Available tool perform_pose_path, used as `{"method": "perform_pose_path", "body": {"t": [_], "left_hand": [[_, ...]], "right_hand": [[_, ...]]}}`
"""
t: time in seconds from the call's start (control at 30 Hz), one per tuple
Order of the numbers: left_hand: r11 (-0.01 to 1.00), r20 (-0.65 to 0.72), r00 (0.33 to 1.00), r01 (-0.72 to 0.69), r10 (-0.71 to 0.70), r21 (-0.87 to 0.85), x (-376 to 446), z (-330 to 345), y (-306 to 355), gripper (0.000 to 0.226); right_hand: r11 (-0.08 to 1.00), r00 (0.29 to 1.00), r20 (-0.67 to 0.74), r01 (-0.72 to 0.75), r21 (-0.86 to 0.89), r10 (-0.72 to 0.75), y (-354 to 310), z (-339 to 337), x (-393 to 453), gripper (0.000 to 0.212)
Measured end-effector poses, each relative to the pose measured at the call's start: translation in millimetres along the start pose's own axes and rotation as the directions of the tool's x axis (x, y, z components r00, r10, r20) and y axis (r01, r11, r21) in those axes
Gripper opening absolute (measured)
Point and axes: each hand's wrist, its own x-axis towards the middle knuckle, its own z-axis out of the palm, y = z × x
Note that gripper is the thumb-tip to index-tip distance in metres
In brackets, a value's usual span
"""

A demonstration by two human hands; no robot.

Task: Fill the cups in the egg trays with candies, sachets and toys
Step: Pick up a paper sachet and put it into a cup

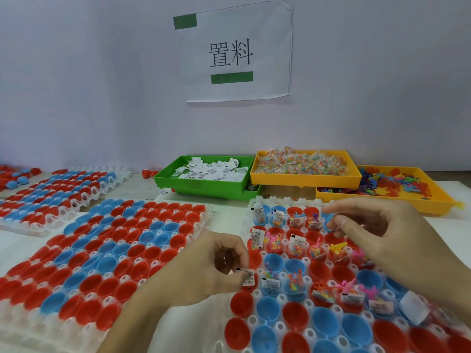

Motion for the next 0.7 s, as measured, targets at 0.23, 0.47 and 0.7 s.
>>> {"method": "perform_pose_path", "body": {"t": [0.23, 0.47, 0.7], "left_hand": [[0.994, 0.001, 1.0, -0.014, 0.014, 0.108, -1.4, -1.8, -1.3, 0.007], [0.996, 0.029, 0.998, -0.058, 0.056, 0.068, -1.1, -1.3, -1.0, 0.007], [0.997, 0.05, 0.999, -0.023, 0.019, 0.077, -2.4, -6.5, -2.8, 0.007]], "right_hand": [[1.0, 1.0, 0.001, 0.005, -0.004, -0.005, 0.1, -0.2, 0.4, 0.029], [1.0, 1.0, 0.001, 0.018, -0.014, -0.018, 1.7, -1.1, 0.6, 0.029], [1.0, 1.0, 0.005, 0.016, -0.011, -0.016, 4.0, -1.6, 1.2, 0.03]]}}
